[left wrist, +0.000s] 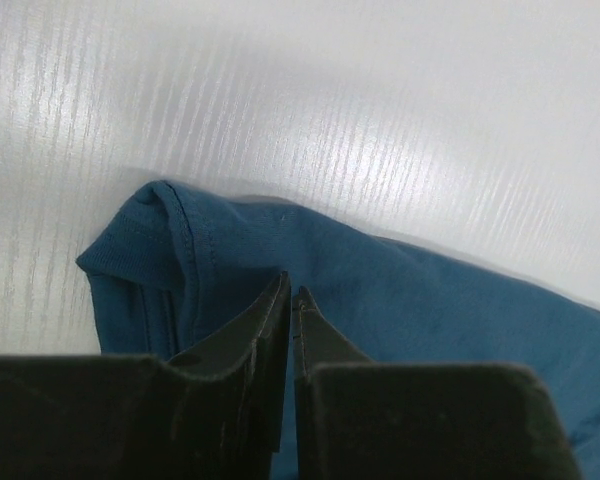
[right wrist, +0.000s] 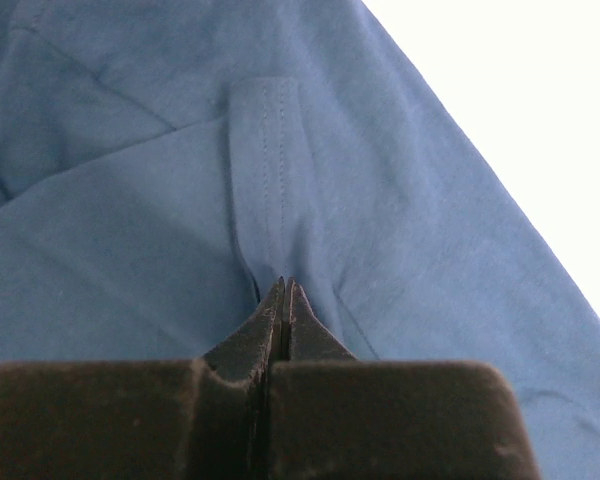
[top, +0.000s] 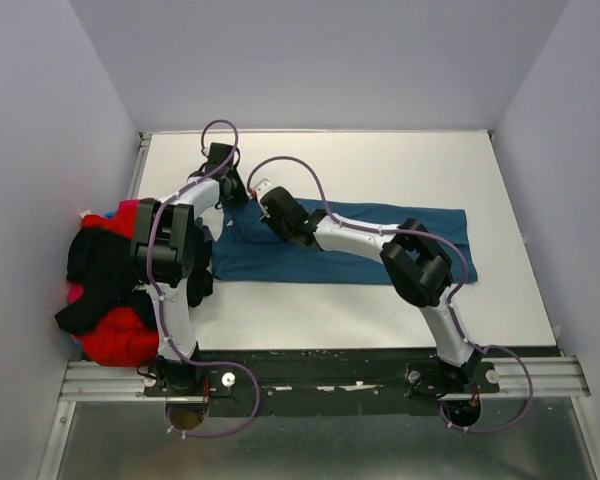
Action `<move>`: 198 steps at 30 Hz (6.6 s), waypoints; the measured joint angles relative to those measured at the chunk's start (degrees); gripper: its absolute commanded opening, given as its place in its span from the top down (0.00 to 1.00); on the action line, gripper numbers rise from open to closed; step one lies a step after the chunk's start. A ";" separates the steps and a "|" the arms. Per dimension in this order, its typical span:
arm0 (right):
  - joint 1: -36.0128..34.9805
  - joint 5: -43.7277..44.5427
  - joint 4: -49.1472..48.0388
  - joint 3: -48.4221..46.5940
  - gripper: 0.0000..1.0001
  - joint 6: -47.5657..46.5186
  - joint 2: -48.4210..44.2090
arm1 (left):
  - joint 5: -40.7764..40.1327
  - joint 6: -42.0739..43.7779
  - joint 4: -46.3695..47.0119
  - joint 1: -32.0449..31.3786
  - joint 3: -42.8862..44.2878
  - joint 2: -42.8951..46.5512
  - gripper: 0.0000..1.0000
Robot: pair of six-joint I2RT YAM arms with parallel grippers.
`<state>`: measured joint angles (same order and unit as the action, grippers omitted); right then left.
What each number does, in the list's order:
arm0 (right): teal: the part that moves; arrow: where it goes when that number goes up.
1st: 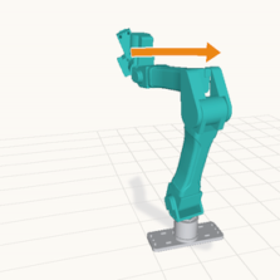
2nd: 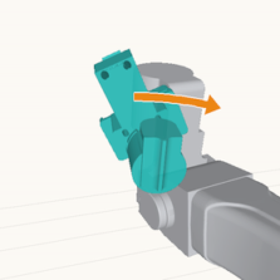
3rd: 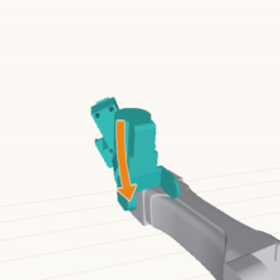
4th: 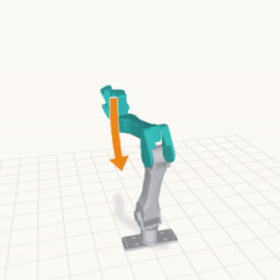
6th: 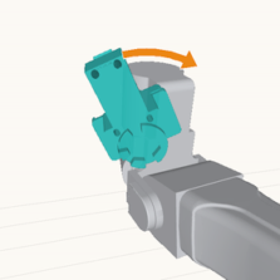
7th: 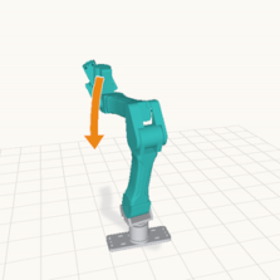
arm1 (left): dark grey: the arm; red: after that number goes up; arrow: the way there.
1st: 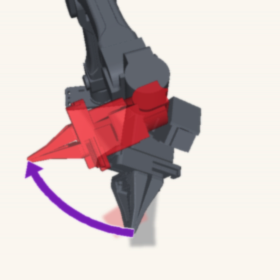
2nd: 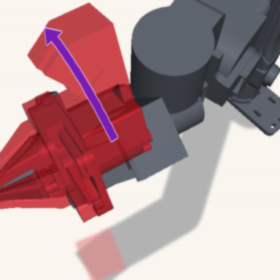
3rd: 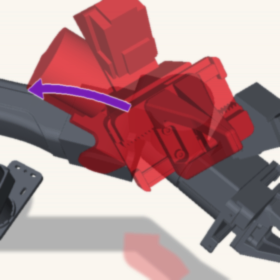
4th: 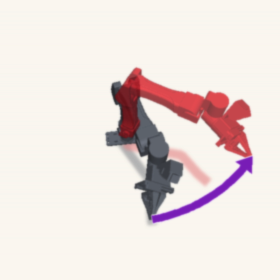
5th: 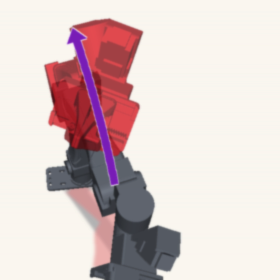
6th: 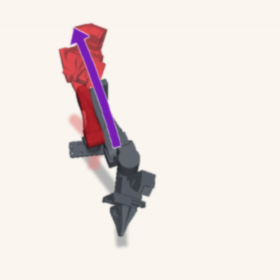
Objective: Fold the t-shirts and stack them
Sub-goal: Fold the other side of the tshirt into a rectangle
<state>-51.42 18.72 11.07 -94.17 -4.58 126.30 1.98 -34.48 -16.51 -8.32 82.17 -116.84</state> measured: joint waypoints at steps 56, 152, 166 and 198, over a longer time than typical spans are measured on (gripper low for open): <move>-0.87 -9.86 2.32 6.64 0.99 -1.97 -9.27 | 0.02 0.68 -1.55 0.44 0.61 0.00 0.81; 9.55 -30.16 -5.84 24.68 0.99 31.80 -15.28 | -1.25 -18.10 13.27 -16.55 -48.76 42.40 1.00; 9.55 -30.03 -5.22 24.04 0.99 31.78 -15.28 | 0.28 -19.71 9.94 -18.01 -54.88 49.75 1.00; 19.15 -28.35 -4.83 32.00 0.65 36.35 -21.29 | -1.42 -21.92 6.95 -20.90 -55.32 52.94 0.47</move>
<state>-32.27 -9.63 6.24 -62.17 31.77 105.01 0.56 -56.40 -9.56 -29.21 26.85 -63.90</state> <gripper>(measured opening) 0.333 0.525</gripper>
